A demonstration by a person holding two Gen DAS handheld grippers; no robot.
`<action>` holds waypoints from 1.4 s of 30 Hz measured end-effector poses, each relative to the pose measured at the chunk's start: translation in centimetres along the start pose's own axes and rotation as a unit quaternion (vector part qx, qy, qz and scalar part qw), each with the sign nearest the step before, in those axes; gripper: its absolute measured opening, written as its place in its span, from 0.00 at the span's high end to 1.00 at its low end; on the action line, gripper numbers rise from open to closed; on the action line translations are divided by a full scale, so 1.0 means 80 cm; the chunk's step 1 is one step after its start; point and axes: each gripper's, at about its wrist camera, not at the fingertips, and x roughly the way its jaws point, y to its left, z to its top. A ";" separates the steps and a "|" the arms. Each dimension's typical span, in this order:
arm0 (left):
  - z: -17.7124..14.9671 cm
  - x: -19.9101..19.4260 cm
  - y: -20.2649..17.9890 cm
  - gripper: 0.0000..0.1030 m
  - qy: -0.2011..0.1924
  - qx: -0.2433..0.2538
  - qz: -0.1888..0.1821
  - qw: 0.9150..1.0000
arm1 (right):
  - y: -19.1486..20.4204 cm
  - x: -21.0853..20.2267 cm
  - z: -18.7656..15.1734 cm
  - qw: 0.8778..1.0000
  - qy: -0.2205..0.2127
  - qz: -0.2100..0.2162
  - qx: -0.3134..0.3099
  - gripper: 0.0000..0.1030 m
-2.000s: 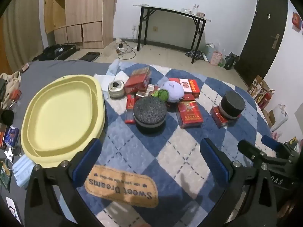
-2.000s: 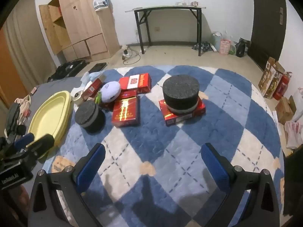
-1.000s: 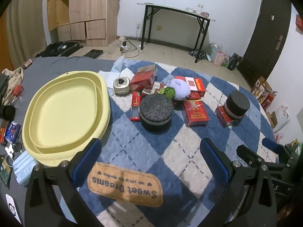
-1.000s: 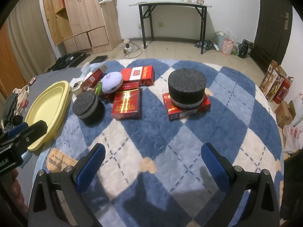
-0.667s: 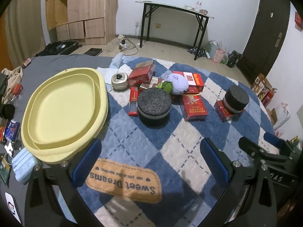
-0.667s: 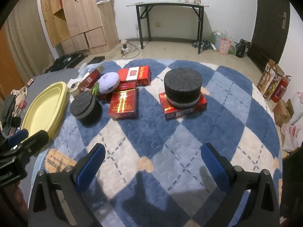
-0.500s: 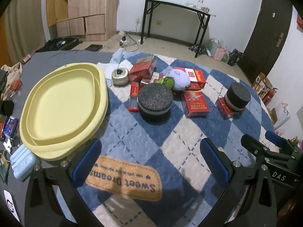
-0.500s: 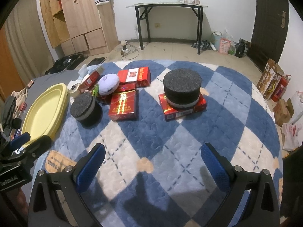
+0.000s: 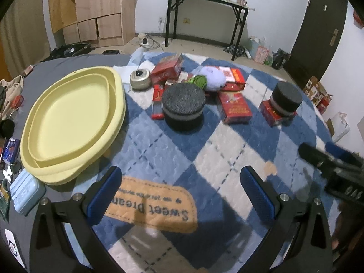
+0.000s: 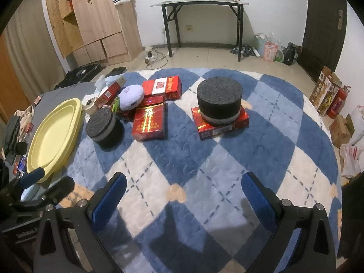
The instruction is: Organize rigid objects
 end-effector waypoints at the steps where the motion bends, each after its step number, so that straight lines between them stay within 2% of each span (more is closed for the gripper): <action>1: -0.002 0.001 0.001 0.00 0.001 0.001 0.000 1.000 | 0.000 -0.002 0.000 1.000 -0.002 0.000 -0.001 0.00; 9: -0.001 0.003 0.014 0.00 -0.008 -0.003 -0.004 1.000 | 0.004 -0.028 0.000 0.999 -0.032 0.000 0.003 0.00; 17: -0.001 -0.003 0.019 0.00 -0.013 -0.010 -0.005 1.000 | -0.006 -0.019 0.002 1.000 -0.013 -0.003 0.025 0.00; 21: 0.002 -0.008 0.020 0.00 -0.013 -0.008 -0.006 1.000 | 0.001 -0.016 0.004 1.000 -0.007 -0.005 0.012 0.00; 33: 0.003 -0.017 0.014 0.00 -0.024 -0.003 -0.008 1.000 | 0.004 -0.021 0.001 1.000 -0.022 -0.002 0.005 0.00; 42: 0.014 0.002 0.010 0.00 -0.018 -0.001 -0.012 1.000 | -0.003 -0.008 0.006 0.999 -0.035 0.015 0.018 0.00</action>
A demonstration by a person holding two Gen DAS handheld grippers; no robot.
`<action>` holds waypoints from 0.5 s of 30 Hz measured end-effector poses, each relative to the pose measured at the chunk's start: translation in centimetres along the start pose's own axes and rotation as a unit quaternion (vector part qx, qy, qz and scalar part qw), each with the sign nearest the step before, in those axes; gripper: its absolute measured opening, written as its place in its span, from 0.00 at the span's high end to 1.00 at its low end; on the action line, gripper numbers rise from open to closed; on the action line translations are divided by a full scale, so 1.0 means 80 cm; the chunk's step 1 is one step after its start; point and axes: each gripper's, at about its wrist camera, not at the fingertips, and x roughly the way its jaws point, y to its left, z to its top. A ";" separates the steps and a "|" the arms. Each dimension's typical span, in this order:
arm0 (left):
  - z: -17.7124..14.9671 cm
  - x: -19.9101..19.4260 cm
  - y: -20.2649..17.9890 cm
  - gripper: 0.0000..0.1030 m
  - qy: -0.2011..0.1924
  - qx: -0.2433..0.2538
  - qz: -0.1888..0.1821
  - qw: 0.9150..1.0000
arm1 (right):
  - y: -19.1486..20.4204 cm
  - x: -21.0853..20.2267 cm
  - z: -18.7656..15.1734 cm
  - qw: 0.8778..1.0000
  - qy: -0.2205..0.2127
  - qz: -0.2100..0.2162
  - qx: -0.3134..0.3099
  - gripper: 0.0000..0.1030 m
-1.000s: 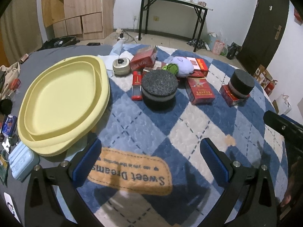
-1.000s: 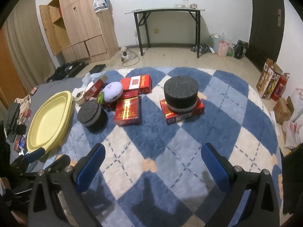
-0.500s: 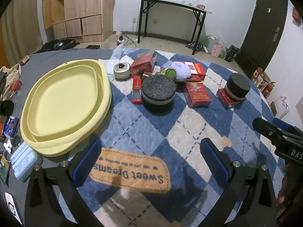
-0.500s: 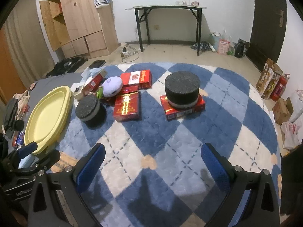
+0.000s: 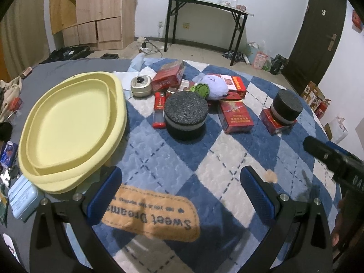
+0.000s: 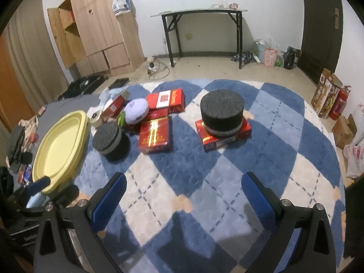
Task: Organize rigid objects
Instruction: 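Grasp the large black foam disc with the right gripper while the left grasps the smaller disc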
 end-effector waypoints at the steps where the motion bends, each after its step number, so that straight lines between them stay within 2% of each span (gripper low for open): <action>1: 0.003 0.005 -0.001 0.00 0.002 0.003 0.002 1.000 | -0.006 0.002 0.002 1.000 -0.002 -0.002 0.006 0.00; 4: 0.022 0.021 -0.006 0.00 -0.002 0.017 -0.002 1.000 | -0.027 0.015 0.015 0.999 -0.001 -0.009 0.040 0.00; 7: 0.044 0.042 -0.010 0.00 -0.009 0.040 0.002 0.999 | -0.042 0.039 0.036 0.999 -0.010 -0.036 0.029 0.00; 9: 0.054 0.057 -0.008 0.00 -0.010 0.046 0.014 0.999 | -0.053 0.058 0.050 0.999 -0.013 -0.034 0.039 0.00; 12: 0.064 0.079 -0.002 0.00 -0.001 0.041 0.006 0.999 | -0.060 0.090 0.060 0.998 -0.007 -0.037 0.048 0.00; 15: 0.067 0.104 -0.004 0.00 0.010 0.047 0.007 0.999 | -0.050 0.119 0.064 0.999 0.003 -0.026 0.027 0.00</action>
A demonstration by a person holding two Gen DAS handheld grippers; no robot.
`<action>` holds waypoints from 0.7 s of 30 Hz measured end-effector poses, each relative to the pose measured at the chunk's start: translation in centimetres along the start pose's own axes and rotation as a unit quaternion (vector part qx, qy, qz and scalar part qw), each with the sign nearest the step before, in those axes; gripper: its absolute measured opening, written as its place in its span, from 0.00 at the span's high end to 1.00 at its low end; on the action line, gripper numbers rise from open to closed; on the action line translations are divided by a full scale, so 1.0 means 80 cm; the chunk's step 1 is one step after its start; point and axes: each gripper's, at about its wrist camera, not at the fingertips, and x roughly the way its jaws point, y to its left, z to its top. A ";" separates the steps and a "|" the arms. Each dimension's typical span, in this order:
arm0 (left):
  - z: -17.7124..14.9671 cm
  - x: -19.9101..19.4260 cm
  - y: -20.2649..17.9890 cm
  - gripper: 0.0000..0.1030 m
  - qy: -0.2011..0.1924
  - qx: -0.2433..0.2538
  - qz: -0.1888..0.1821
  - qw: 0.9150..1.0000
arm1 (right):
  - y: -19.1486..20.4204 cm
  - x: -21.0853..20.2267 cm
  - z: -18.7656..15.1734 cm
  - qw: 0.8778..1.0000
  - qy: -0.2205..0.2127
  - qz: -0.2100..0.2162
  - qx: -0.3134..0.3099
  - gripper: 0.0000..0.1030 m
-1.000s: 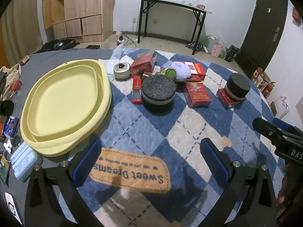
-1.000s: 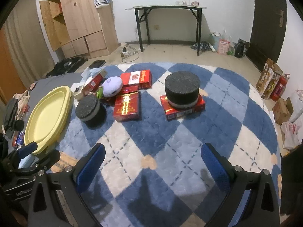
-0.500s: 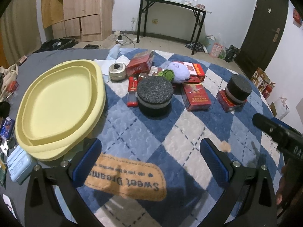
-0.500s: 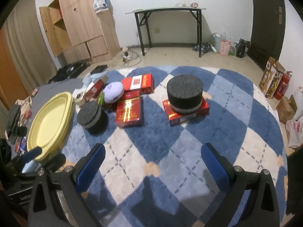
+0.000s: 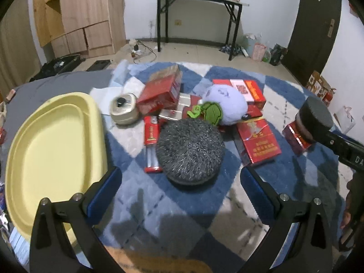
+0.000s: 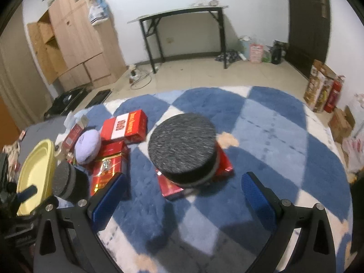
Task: Organize rigid objects
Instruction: 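Grasp the large black foam disc with the right gripper while the left grasps the smaller disc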
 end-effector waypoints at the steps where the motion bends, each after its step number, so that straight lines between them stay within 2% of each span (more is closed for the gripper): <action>1: 0.000 0.008 -0.002 0.00 0.003 0.004 0.003 1.000 | 0.003 0.009 0.002 1.000 0.005 0.000 -0.011 0.00; 2: 0.000 0.019 -0.005 0.00 0.007 0.011 0.010 1.000 | 0.004 0.017 0.006 1.000 0.005 -0.006 -0.019 0.00; 6: 0.001 0.033 -0.006 0.00 0.005 0.010 0.000 1.000 | 0.003 0.041 0.019 0.999 -0.013 -0.015 -0.026 0.00; 9: 0.004 0.043 -0.001 0.00 0.011 -0.012 0.003 1.000 | 0.004 0.055 0.022 0.999 -0.018 -0.026 -0.031 0.04; 10: 0.006 0.046 0.002 0.04 0.011 -0.021 -0.001 1.000 | 0.004 0.057 0.020 0.999 -0.020 -0.027 -0.029 0.08; 11: 0.007 0.047 0.004 0.18 0.009 -0.029 -0.007 1.000 | 0.003 0.060 0.020 0.999 -0.021 -0.027 -0.025 0.11; 12: 0.009 0.050 0.006 0.27 0.010 -0.034 -0.008 0.999 | 0.002 0.065 0.021 0.999 -0.017 -0.023 -0.022 0.23; 13: 0.010 0.050 0.006 0.31 0.010 -0.036 -0.012 0.999 | 0.001 0.069 0.021 0.999 -0.014 -0.020 -0.022 0.30; 16: 0.013 0.039 0.002 0.33 -0.004 -0.030 -0.009 1.000 | -0.005 0.070 0.022 1.000 -0.020 -0.017 -0.017 0.31; 18: 0.017 0.020 0.002 0.33 -0.017 -0.020 -0.001 1.000 | -0.007 0.053 0.018 0.999 -0.033 -0.021 -0.008 0.31; 21: 0.030 -0.014 0.017 0.33 -0.031 -0.027 -0.018 0.999 | -0.012 0.028 0.018 0.998 -0.058 -0.021 0.011 0.31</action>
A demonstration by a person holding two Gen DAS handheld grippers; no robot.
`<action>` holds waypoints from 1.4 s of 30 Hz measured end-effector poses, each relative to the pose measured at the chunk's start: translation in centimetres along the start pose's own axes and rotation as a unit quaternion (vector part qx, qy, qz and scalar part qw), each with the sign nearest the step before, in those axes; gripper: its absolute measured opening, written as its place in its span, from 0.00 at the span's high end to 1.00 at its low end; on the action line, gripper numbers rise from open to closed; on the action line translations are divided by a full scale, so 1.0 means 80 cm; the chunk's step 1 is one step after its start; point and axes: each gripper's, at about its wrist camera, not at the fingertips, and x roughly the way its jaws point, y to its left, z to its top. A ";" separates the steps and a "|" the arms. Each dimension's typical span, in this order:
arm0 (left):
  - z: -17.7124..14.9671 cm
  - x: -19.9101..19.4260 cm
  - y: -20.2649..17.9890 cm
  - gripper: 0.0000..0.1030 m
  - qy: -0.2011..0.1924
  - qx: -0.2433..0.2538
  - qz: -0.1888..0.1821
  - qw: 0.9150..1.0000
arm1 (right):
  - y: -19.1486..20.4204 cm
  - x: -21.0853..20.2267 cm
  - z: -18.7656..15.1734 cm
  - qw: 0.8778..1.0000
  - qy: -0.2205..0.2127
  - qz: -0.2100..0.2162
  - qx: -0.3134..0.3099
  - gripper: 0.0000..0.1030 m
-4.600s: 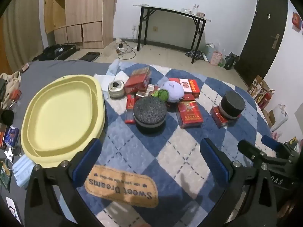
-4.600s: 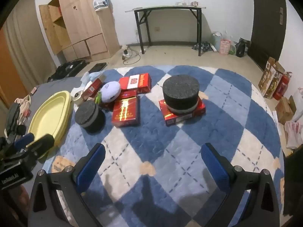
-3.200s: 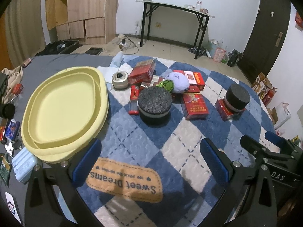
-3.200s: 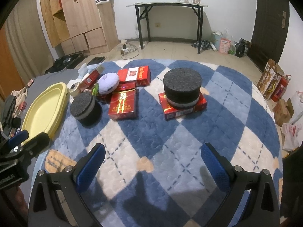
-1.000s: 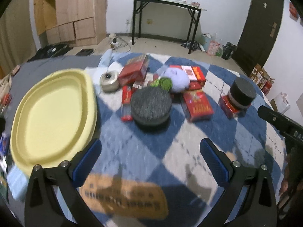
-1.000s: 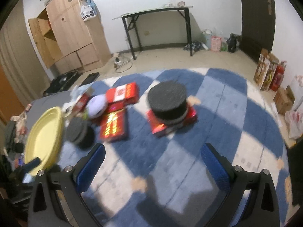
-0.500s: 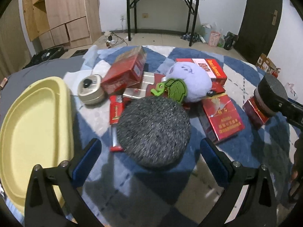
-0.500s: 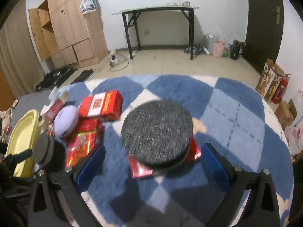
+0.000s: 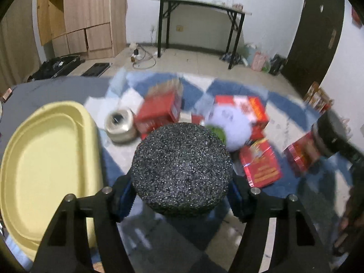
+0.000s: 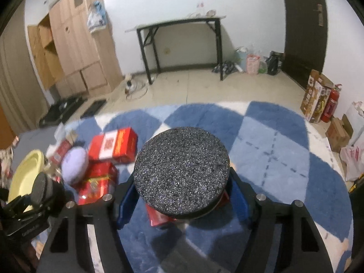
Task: Organize rigid objects
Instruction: 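Grasp the large black foam disc with the right gripper while the left grasps the smaller disc, then carry both black foam discs into the yellow tray and open both grippers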
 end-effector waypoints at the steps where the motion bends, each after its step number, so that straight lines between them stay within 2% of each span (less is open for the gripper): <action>1: 0.008 -0.013 0.007 0.33 -0.003 0.000 -0.002 1.000 | 0.000 -0.009 -0.001 1.000 -0.007 0.001 -0.001 0.31; 4: 0.033 -0.055 0.042 0.33 -0.017 0.006 0.006 1.000 | 0.021 -0.027 -0.003 0.999 -0.017 0.024 -0.024 0.31; 8: 0.053 -0.101 0.121 0.33 -0.044 0.013 0.046 0.998 | 0.075 -0.052 -0.010 0.993 -0.023 0.085 -0.077 0.31; 12: 0.038 -0.104 0.211 0.33 -0.035 -0.023 0.092 0.995 | 0.179 -0.073 -0.023 0.972 -0.018 0.169 -0.163 0.31; 15: 0.018 -0.086 0.255 0.33 -0.012 -0.062 0.097 0.993 | 0.268 -0.067 -0.044 0.952 0.008 0.224 -0.209 0.31; 17: 0.003 -0.066 0.277 0.33 0.015 -0.086 0.097 0.991 | 0.310 -0.052 -0.059 0.942 0.028 0.242 -0.230 0.31; 20: -0.003 -0.040 0.293 0.33 0.040 -0.085 0.106 0.990 | 0.375 -0.022 -0.090 0.925 0.051 0.250 -0.282 0.31; 22: -0.006 -0.028 0.305 0.33 0.056 -0.081 0.103 0.990 | 0.404 0.007 -0.106 0.919 0.073 0.246 -0.299 0.31; 24: -0.006 -0.016 0.313 0.33 0.074 -0.073 0.102 0.989 | 0.418 0.033 -0.112 0.915 0.085 0.246 -0.308 0.31; 26: -0.011 -0.011 0.320 0.33 0.072 -0.068 0.103 0.990 | 0.431 0.049 -0.113 0.913 0.092 0.241 -0.317 0.31; 31: -0.030 0.007 0.335 0.33 0.091 -0.106 0.075 0.987 | 0.471 0.076 -0.132 0.909 0.113 0.220 -0.336 0.31; 33: -0.033 0.013 0.329 0.32 0.094 -0.088 0.079 0.988 | 0.480 0.092 -0.131 0.908 0.120 0.218 -0.337 0.32; 35: -0.034 0.015 0.323 0.27 0.102 -0.077 0.078 0.989 | 0.489 0.091 -0.134 0.907 0.117 0.211 -0.346 0.29; 36: -0.034 0.014 0.322 0.25 0.103 -0.080 0.073 0.989 | 0.497 0.094 -0.137 0.903 0.118 0.208 -0.356 0.23; 38: -0.030 0.003 0.319 0.14 0.098 -0.089 0.068 0.989 | 0.502 0.086 -0.138 0.900 0.118 0.218 -0.358 0.14; 40: -0.020 -0.015 0.313 0.00 0.068 -0.091 0.074 0.991 | 0.500 0.075 -0.136 0.905 0.105 0.227 -0.344 0.04; 42: -0.007 -0.039 0.304 0.00 0.035 -0.085 0.088 0.992 | 0.485 0.059 -0.132 0.914 0.091 0.239 -0.315 0.01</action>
